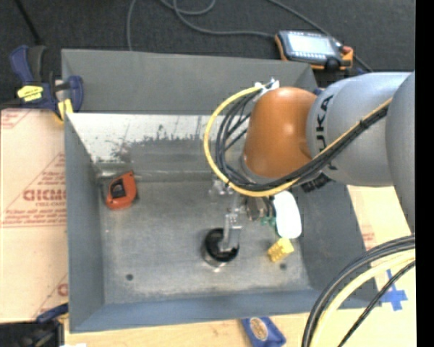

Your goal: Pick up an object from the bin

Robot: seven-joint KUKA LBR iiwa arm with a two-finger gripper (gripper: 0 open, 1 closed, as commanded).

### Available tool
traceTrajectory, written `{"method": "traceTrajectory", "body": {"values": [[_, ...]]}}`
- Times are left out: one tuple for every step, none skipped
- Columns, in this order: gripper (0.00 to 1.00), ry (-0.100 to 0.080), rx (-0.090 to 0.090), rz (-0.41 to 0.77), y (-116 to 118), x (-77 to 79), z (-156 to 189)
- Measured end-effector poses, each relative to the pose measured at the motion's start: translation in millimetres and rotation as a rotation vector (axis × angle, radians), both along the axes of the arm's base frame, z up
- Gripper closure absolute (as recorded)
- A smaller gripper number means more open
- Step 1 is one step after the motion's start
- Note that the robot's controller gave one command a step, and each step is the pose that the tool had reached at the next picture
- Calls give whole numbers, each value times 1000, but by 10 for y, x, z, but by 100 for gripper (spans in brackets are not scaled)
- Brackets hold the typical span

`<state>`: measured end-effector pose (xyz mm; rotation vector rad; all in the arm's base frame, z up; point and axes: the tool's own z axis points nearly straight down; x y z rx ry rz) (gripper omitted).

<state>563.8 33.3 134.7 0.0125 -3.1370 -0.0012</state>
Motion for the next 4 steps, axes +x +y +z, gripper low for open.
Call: {"method": "traceTrajectory", "body": {"values": [[0, -8, 0, -1, -1, 15, 47], [0, -16, 0, 65, -76, -125, -215], [0, -2, 0, 53, -116, -10, -509], [100, -31, 2, 264, -355, -525, -564]]}}
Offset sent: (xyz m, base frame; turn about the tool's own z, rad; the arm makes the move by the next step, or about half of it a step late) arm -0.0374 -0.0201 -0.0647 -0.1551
